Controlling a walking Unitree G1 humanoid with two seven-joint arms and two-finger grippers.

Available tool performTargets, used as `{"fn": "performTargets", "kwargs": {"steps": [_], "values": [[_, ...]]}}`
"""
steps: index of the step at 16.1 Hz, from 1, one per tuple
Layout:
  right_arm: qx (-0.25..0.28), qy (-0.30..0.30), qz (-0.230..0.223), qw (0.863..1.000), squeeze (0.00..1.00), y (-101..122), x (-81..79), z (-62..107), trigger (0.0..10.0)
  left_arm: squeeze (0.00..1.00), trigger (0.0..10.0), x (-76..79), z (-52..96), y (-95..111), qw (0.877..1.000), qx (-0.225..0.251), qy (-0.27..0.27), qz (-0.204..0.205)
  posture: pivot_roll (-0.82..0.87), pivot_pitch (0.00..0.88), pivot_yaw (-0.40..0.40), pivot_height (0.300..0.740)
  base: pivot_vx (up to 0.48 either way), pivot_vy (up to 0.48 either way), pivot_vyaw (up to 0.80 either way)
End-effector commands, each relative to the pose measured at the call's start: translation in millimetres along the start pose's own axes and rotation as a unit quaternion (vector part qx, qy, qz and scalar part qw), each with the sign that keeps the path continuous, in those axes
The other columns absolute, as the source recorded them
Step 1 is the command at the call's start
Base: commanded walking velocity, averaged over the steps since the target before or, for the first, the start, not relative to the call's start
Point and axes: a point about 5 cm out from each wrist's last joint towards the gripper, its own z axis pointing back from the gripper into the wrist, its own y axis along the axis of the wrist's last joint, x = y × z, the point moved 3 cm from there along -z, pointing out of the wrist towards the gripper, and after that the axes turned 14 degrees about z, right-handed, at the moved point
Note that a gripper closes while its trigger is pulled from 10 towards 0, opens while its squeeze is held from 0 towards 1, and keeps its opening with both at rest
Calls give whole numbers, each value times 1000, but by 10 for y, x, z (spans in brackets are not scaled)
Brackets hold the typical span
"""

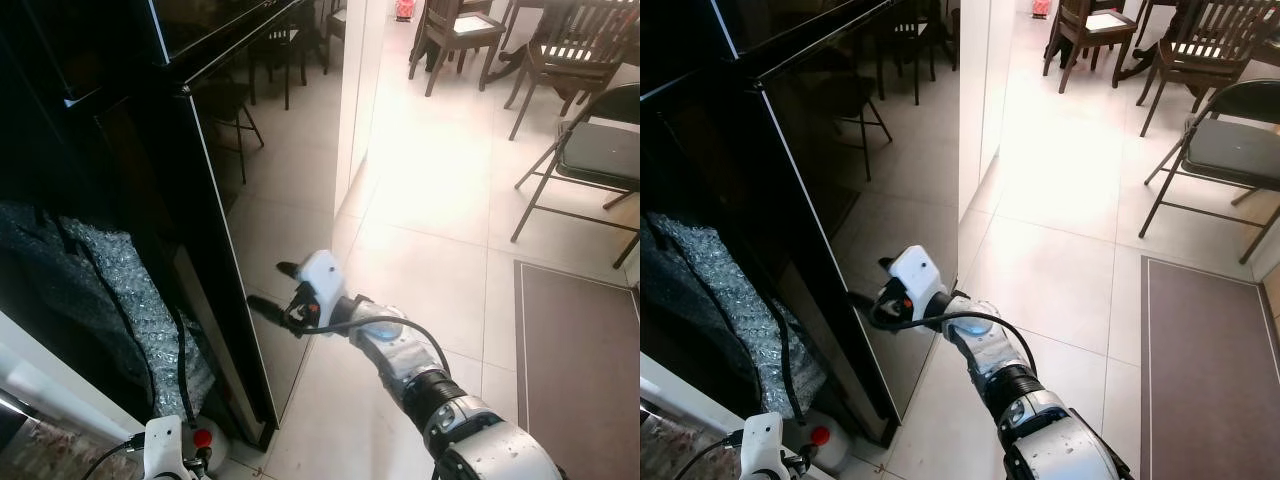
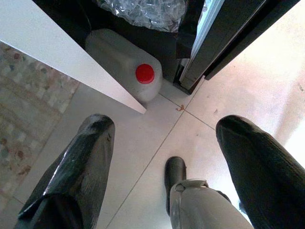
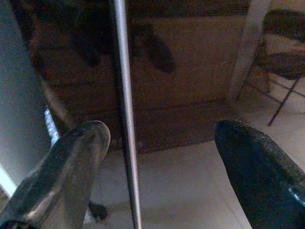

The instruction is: Restocking fridge

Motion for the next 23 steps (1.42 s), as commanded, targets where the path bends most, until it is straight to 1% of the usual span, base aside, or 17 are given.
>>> {"fn": "performTargets", "kwargs": {"steps": [1,3,4,6,7,8,9,10,11,12,13,14,16,17,18,21,23], "values": [[12,-11,-3,1000,0,-9,13,52,10000,0,10000,-37,9,-28,1000,-3,7,-1,-23,0,17,740,0,0,0],[34,-42,-6,999,0,-24,52,173,10000,0,10000,-35,11,-36,1000,-3,6,-1,-26,0,14,740,0,0,0],[42,-63,-14,997,0,-51,85,289,10000,0,10000,-38,13,-41,1000,-3,7,0,-27,0,13,740,0,0,0],[53,-127,-29,990,0,-130,205,624,10000,0,10000,-43,15,-48,1000,-3,9,0,-31,0,13,740,0,0,0],[52,-181,-40,981,0,-189,337,898,10000,0,10000,-48,16,-51,1000,-4,10,-3,-37,0,13,740,0,0,0],[42,-251,-70,965,0,-303,523,1186,10000,0,10000,-53,16,-54,1000,-6,12,-5,-37,0,13,740,0,0,0],[34,-285,-87,954,0,-379,605,1321,10000,0,10000,-56,15,-51,1000,-6,13,-5,-47,3,15,740,0,0,0],[-17,-343,-89,935,0,-593,736,1557,10000,0,10000,-55,13,-48,1000,-6,13,-6,-51,2,17,740,0,0,0],[-64,-398,-118,907,0,-820,825,1800,10000,0,10000,-53,12,-46,1000,-7,14,-7,-52,1,17,740,0,0,0],[-119,-461,-164,864,0,-1082,848,2083,10000,0,10000,-48,10,-41,1000,-7,14,-7,-52,1,16,740,0,0,0],[-206,-498,-230,810,0,-1444,644,2366,10000,0,10000,-41,6,-31,1000,-6,14,-7,-49,0,19,740,0,0,0],[-274,-488,-264,785,0,-1669,385,2482,10000,0,10000,-39,3,-22,1000,-5,14,-7,-50,0,22,740,0,0,0],[-418,-391,-281,771,0,-2012,-305,2544,10000,0,10000,-35,1,-15,1000,-5,14,-8,-31,0,15,740,0,0,0],[-461,-361,-283,760,0,-2099,-554,2590,10000,0,10000,-36,0,-12,1000,-5,15,-9,-31,0,15,740,0,0,0],[-464,-370,-314,741,0,-2145,-734,2587,10000,0,10000,-51,3,-14,1000,-4,19,-7,5,3,7,740,0,0,0],[-461,-356,-328,744,0,-2158,-905,2445,10000,0,10000,-74,7,-28,1000,-9,17,-16,-14,11,28,740,0,0,0],[-458,-343,-321,755,0,-2148,-930,2385,10000,0,10000,-81,11,-39,1000,-9,19,-13,-14,7,25,740,0,0,731]]}}
